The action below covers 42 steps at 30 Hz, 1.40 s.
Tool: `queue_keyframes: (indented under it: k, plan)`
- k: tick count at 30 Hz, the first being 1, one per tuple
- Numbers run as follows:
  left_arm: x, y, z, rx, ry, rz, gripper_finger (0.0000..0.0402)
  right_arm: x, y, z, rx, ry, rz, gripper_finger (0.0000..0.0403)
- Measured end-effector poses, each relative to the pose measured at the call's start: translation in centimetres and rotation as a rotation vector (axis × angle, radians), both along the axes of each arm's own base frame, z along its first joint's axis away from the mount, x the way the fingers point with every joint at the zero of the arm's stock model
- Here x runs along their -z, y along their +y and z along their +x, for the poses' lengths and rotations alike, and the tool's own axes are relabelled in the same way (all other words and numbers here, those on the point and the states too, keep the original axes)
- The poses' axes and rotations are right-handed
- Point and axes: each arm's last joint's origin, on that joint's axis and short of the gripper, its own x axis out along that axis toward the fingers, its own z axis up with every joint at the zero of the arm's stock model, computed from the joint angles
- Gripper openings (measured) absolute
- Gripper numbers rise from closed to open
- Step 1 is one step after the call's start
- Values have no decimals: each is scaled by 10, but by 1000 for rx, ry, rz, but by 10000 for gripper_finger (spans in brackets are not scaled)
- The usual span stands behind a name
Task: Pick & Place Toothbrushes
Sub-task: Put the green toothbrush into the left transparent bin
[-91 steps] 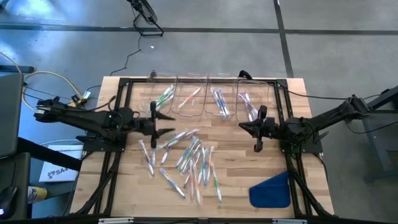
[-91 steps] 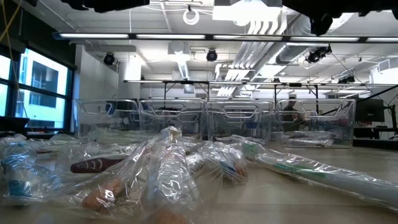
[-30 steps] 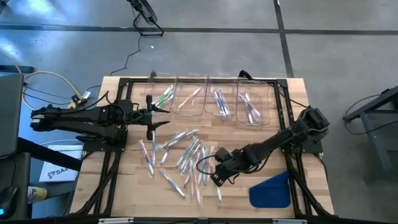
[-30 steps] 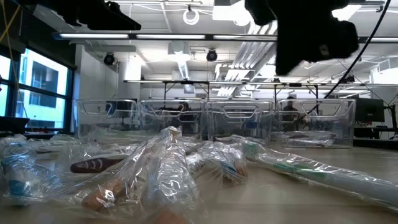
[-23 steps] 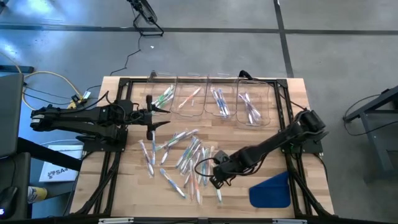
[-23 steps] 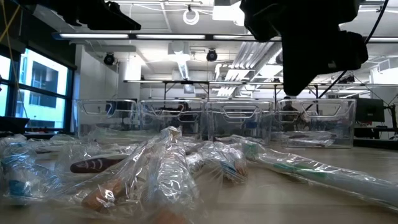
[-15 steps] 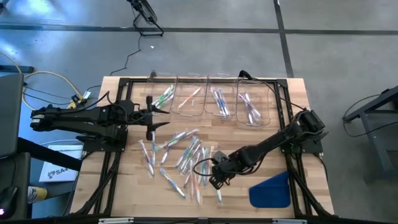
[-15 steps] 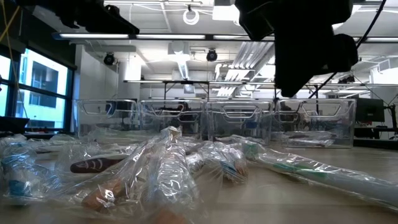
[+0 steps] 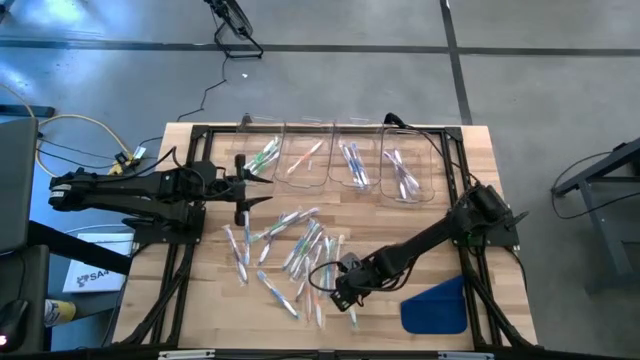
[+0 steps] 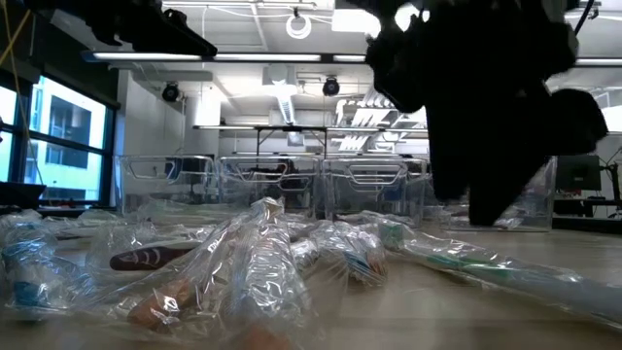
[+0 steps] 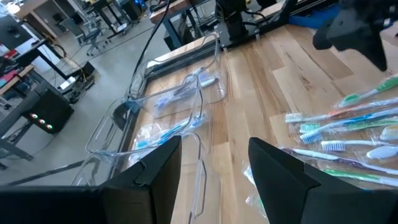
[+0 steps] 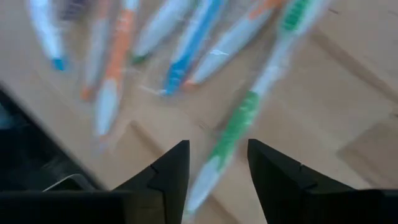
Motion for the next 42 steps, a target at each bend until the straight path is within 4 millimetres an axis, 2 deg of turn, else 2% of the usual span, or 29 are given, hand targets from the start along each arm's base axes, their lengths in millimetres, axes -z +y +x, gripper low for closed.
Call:
queue_keyframes:
  k: [6, 11, 32, 42]
  plan:
    - [3, 0, -1, 0, 28, -2, 182, 22, 7, 4, 65, 39, 22, 149]
    - [4, 0, -1, 0, 48, -4, 182, 29, 10, 7, 65, 41, 35, 148]
    - [4, 0, -1, -1, 44, -5, 182, 39, -20, 2, 94, 211, -14, 148]
    - [4, 0, -1, -1, 44, -4, 182, 40, -27, -8, 100, 324, -87, 148]
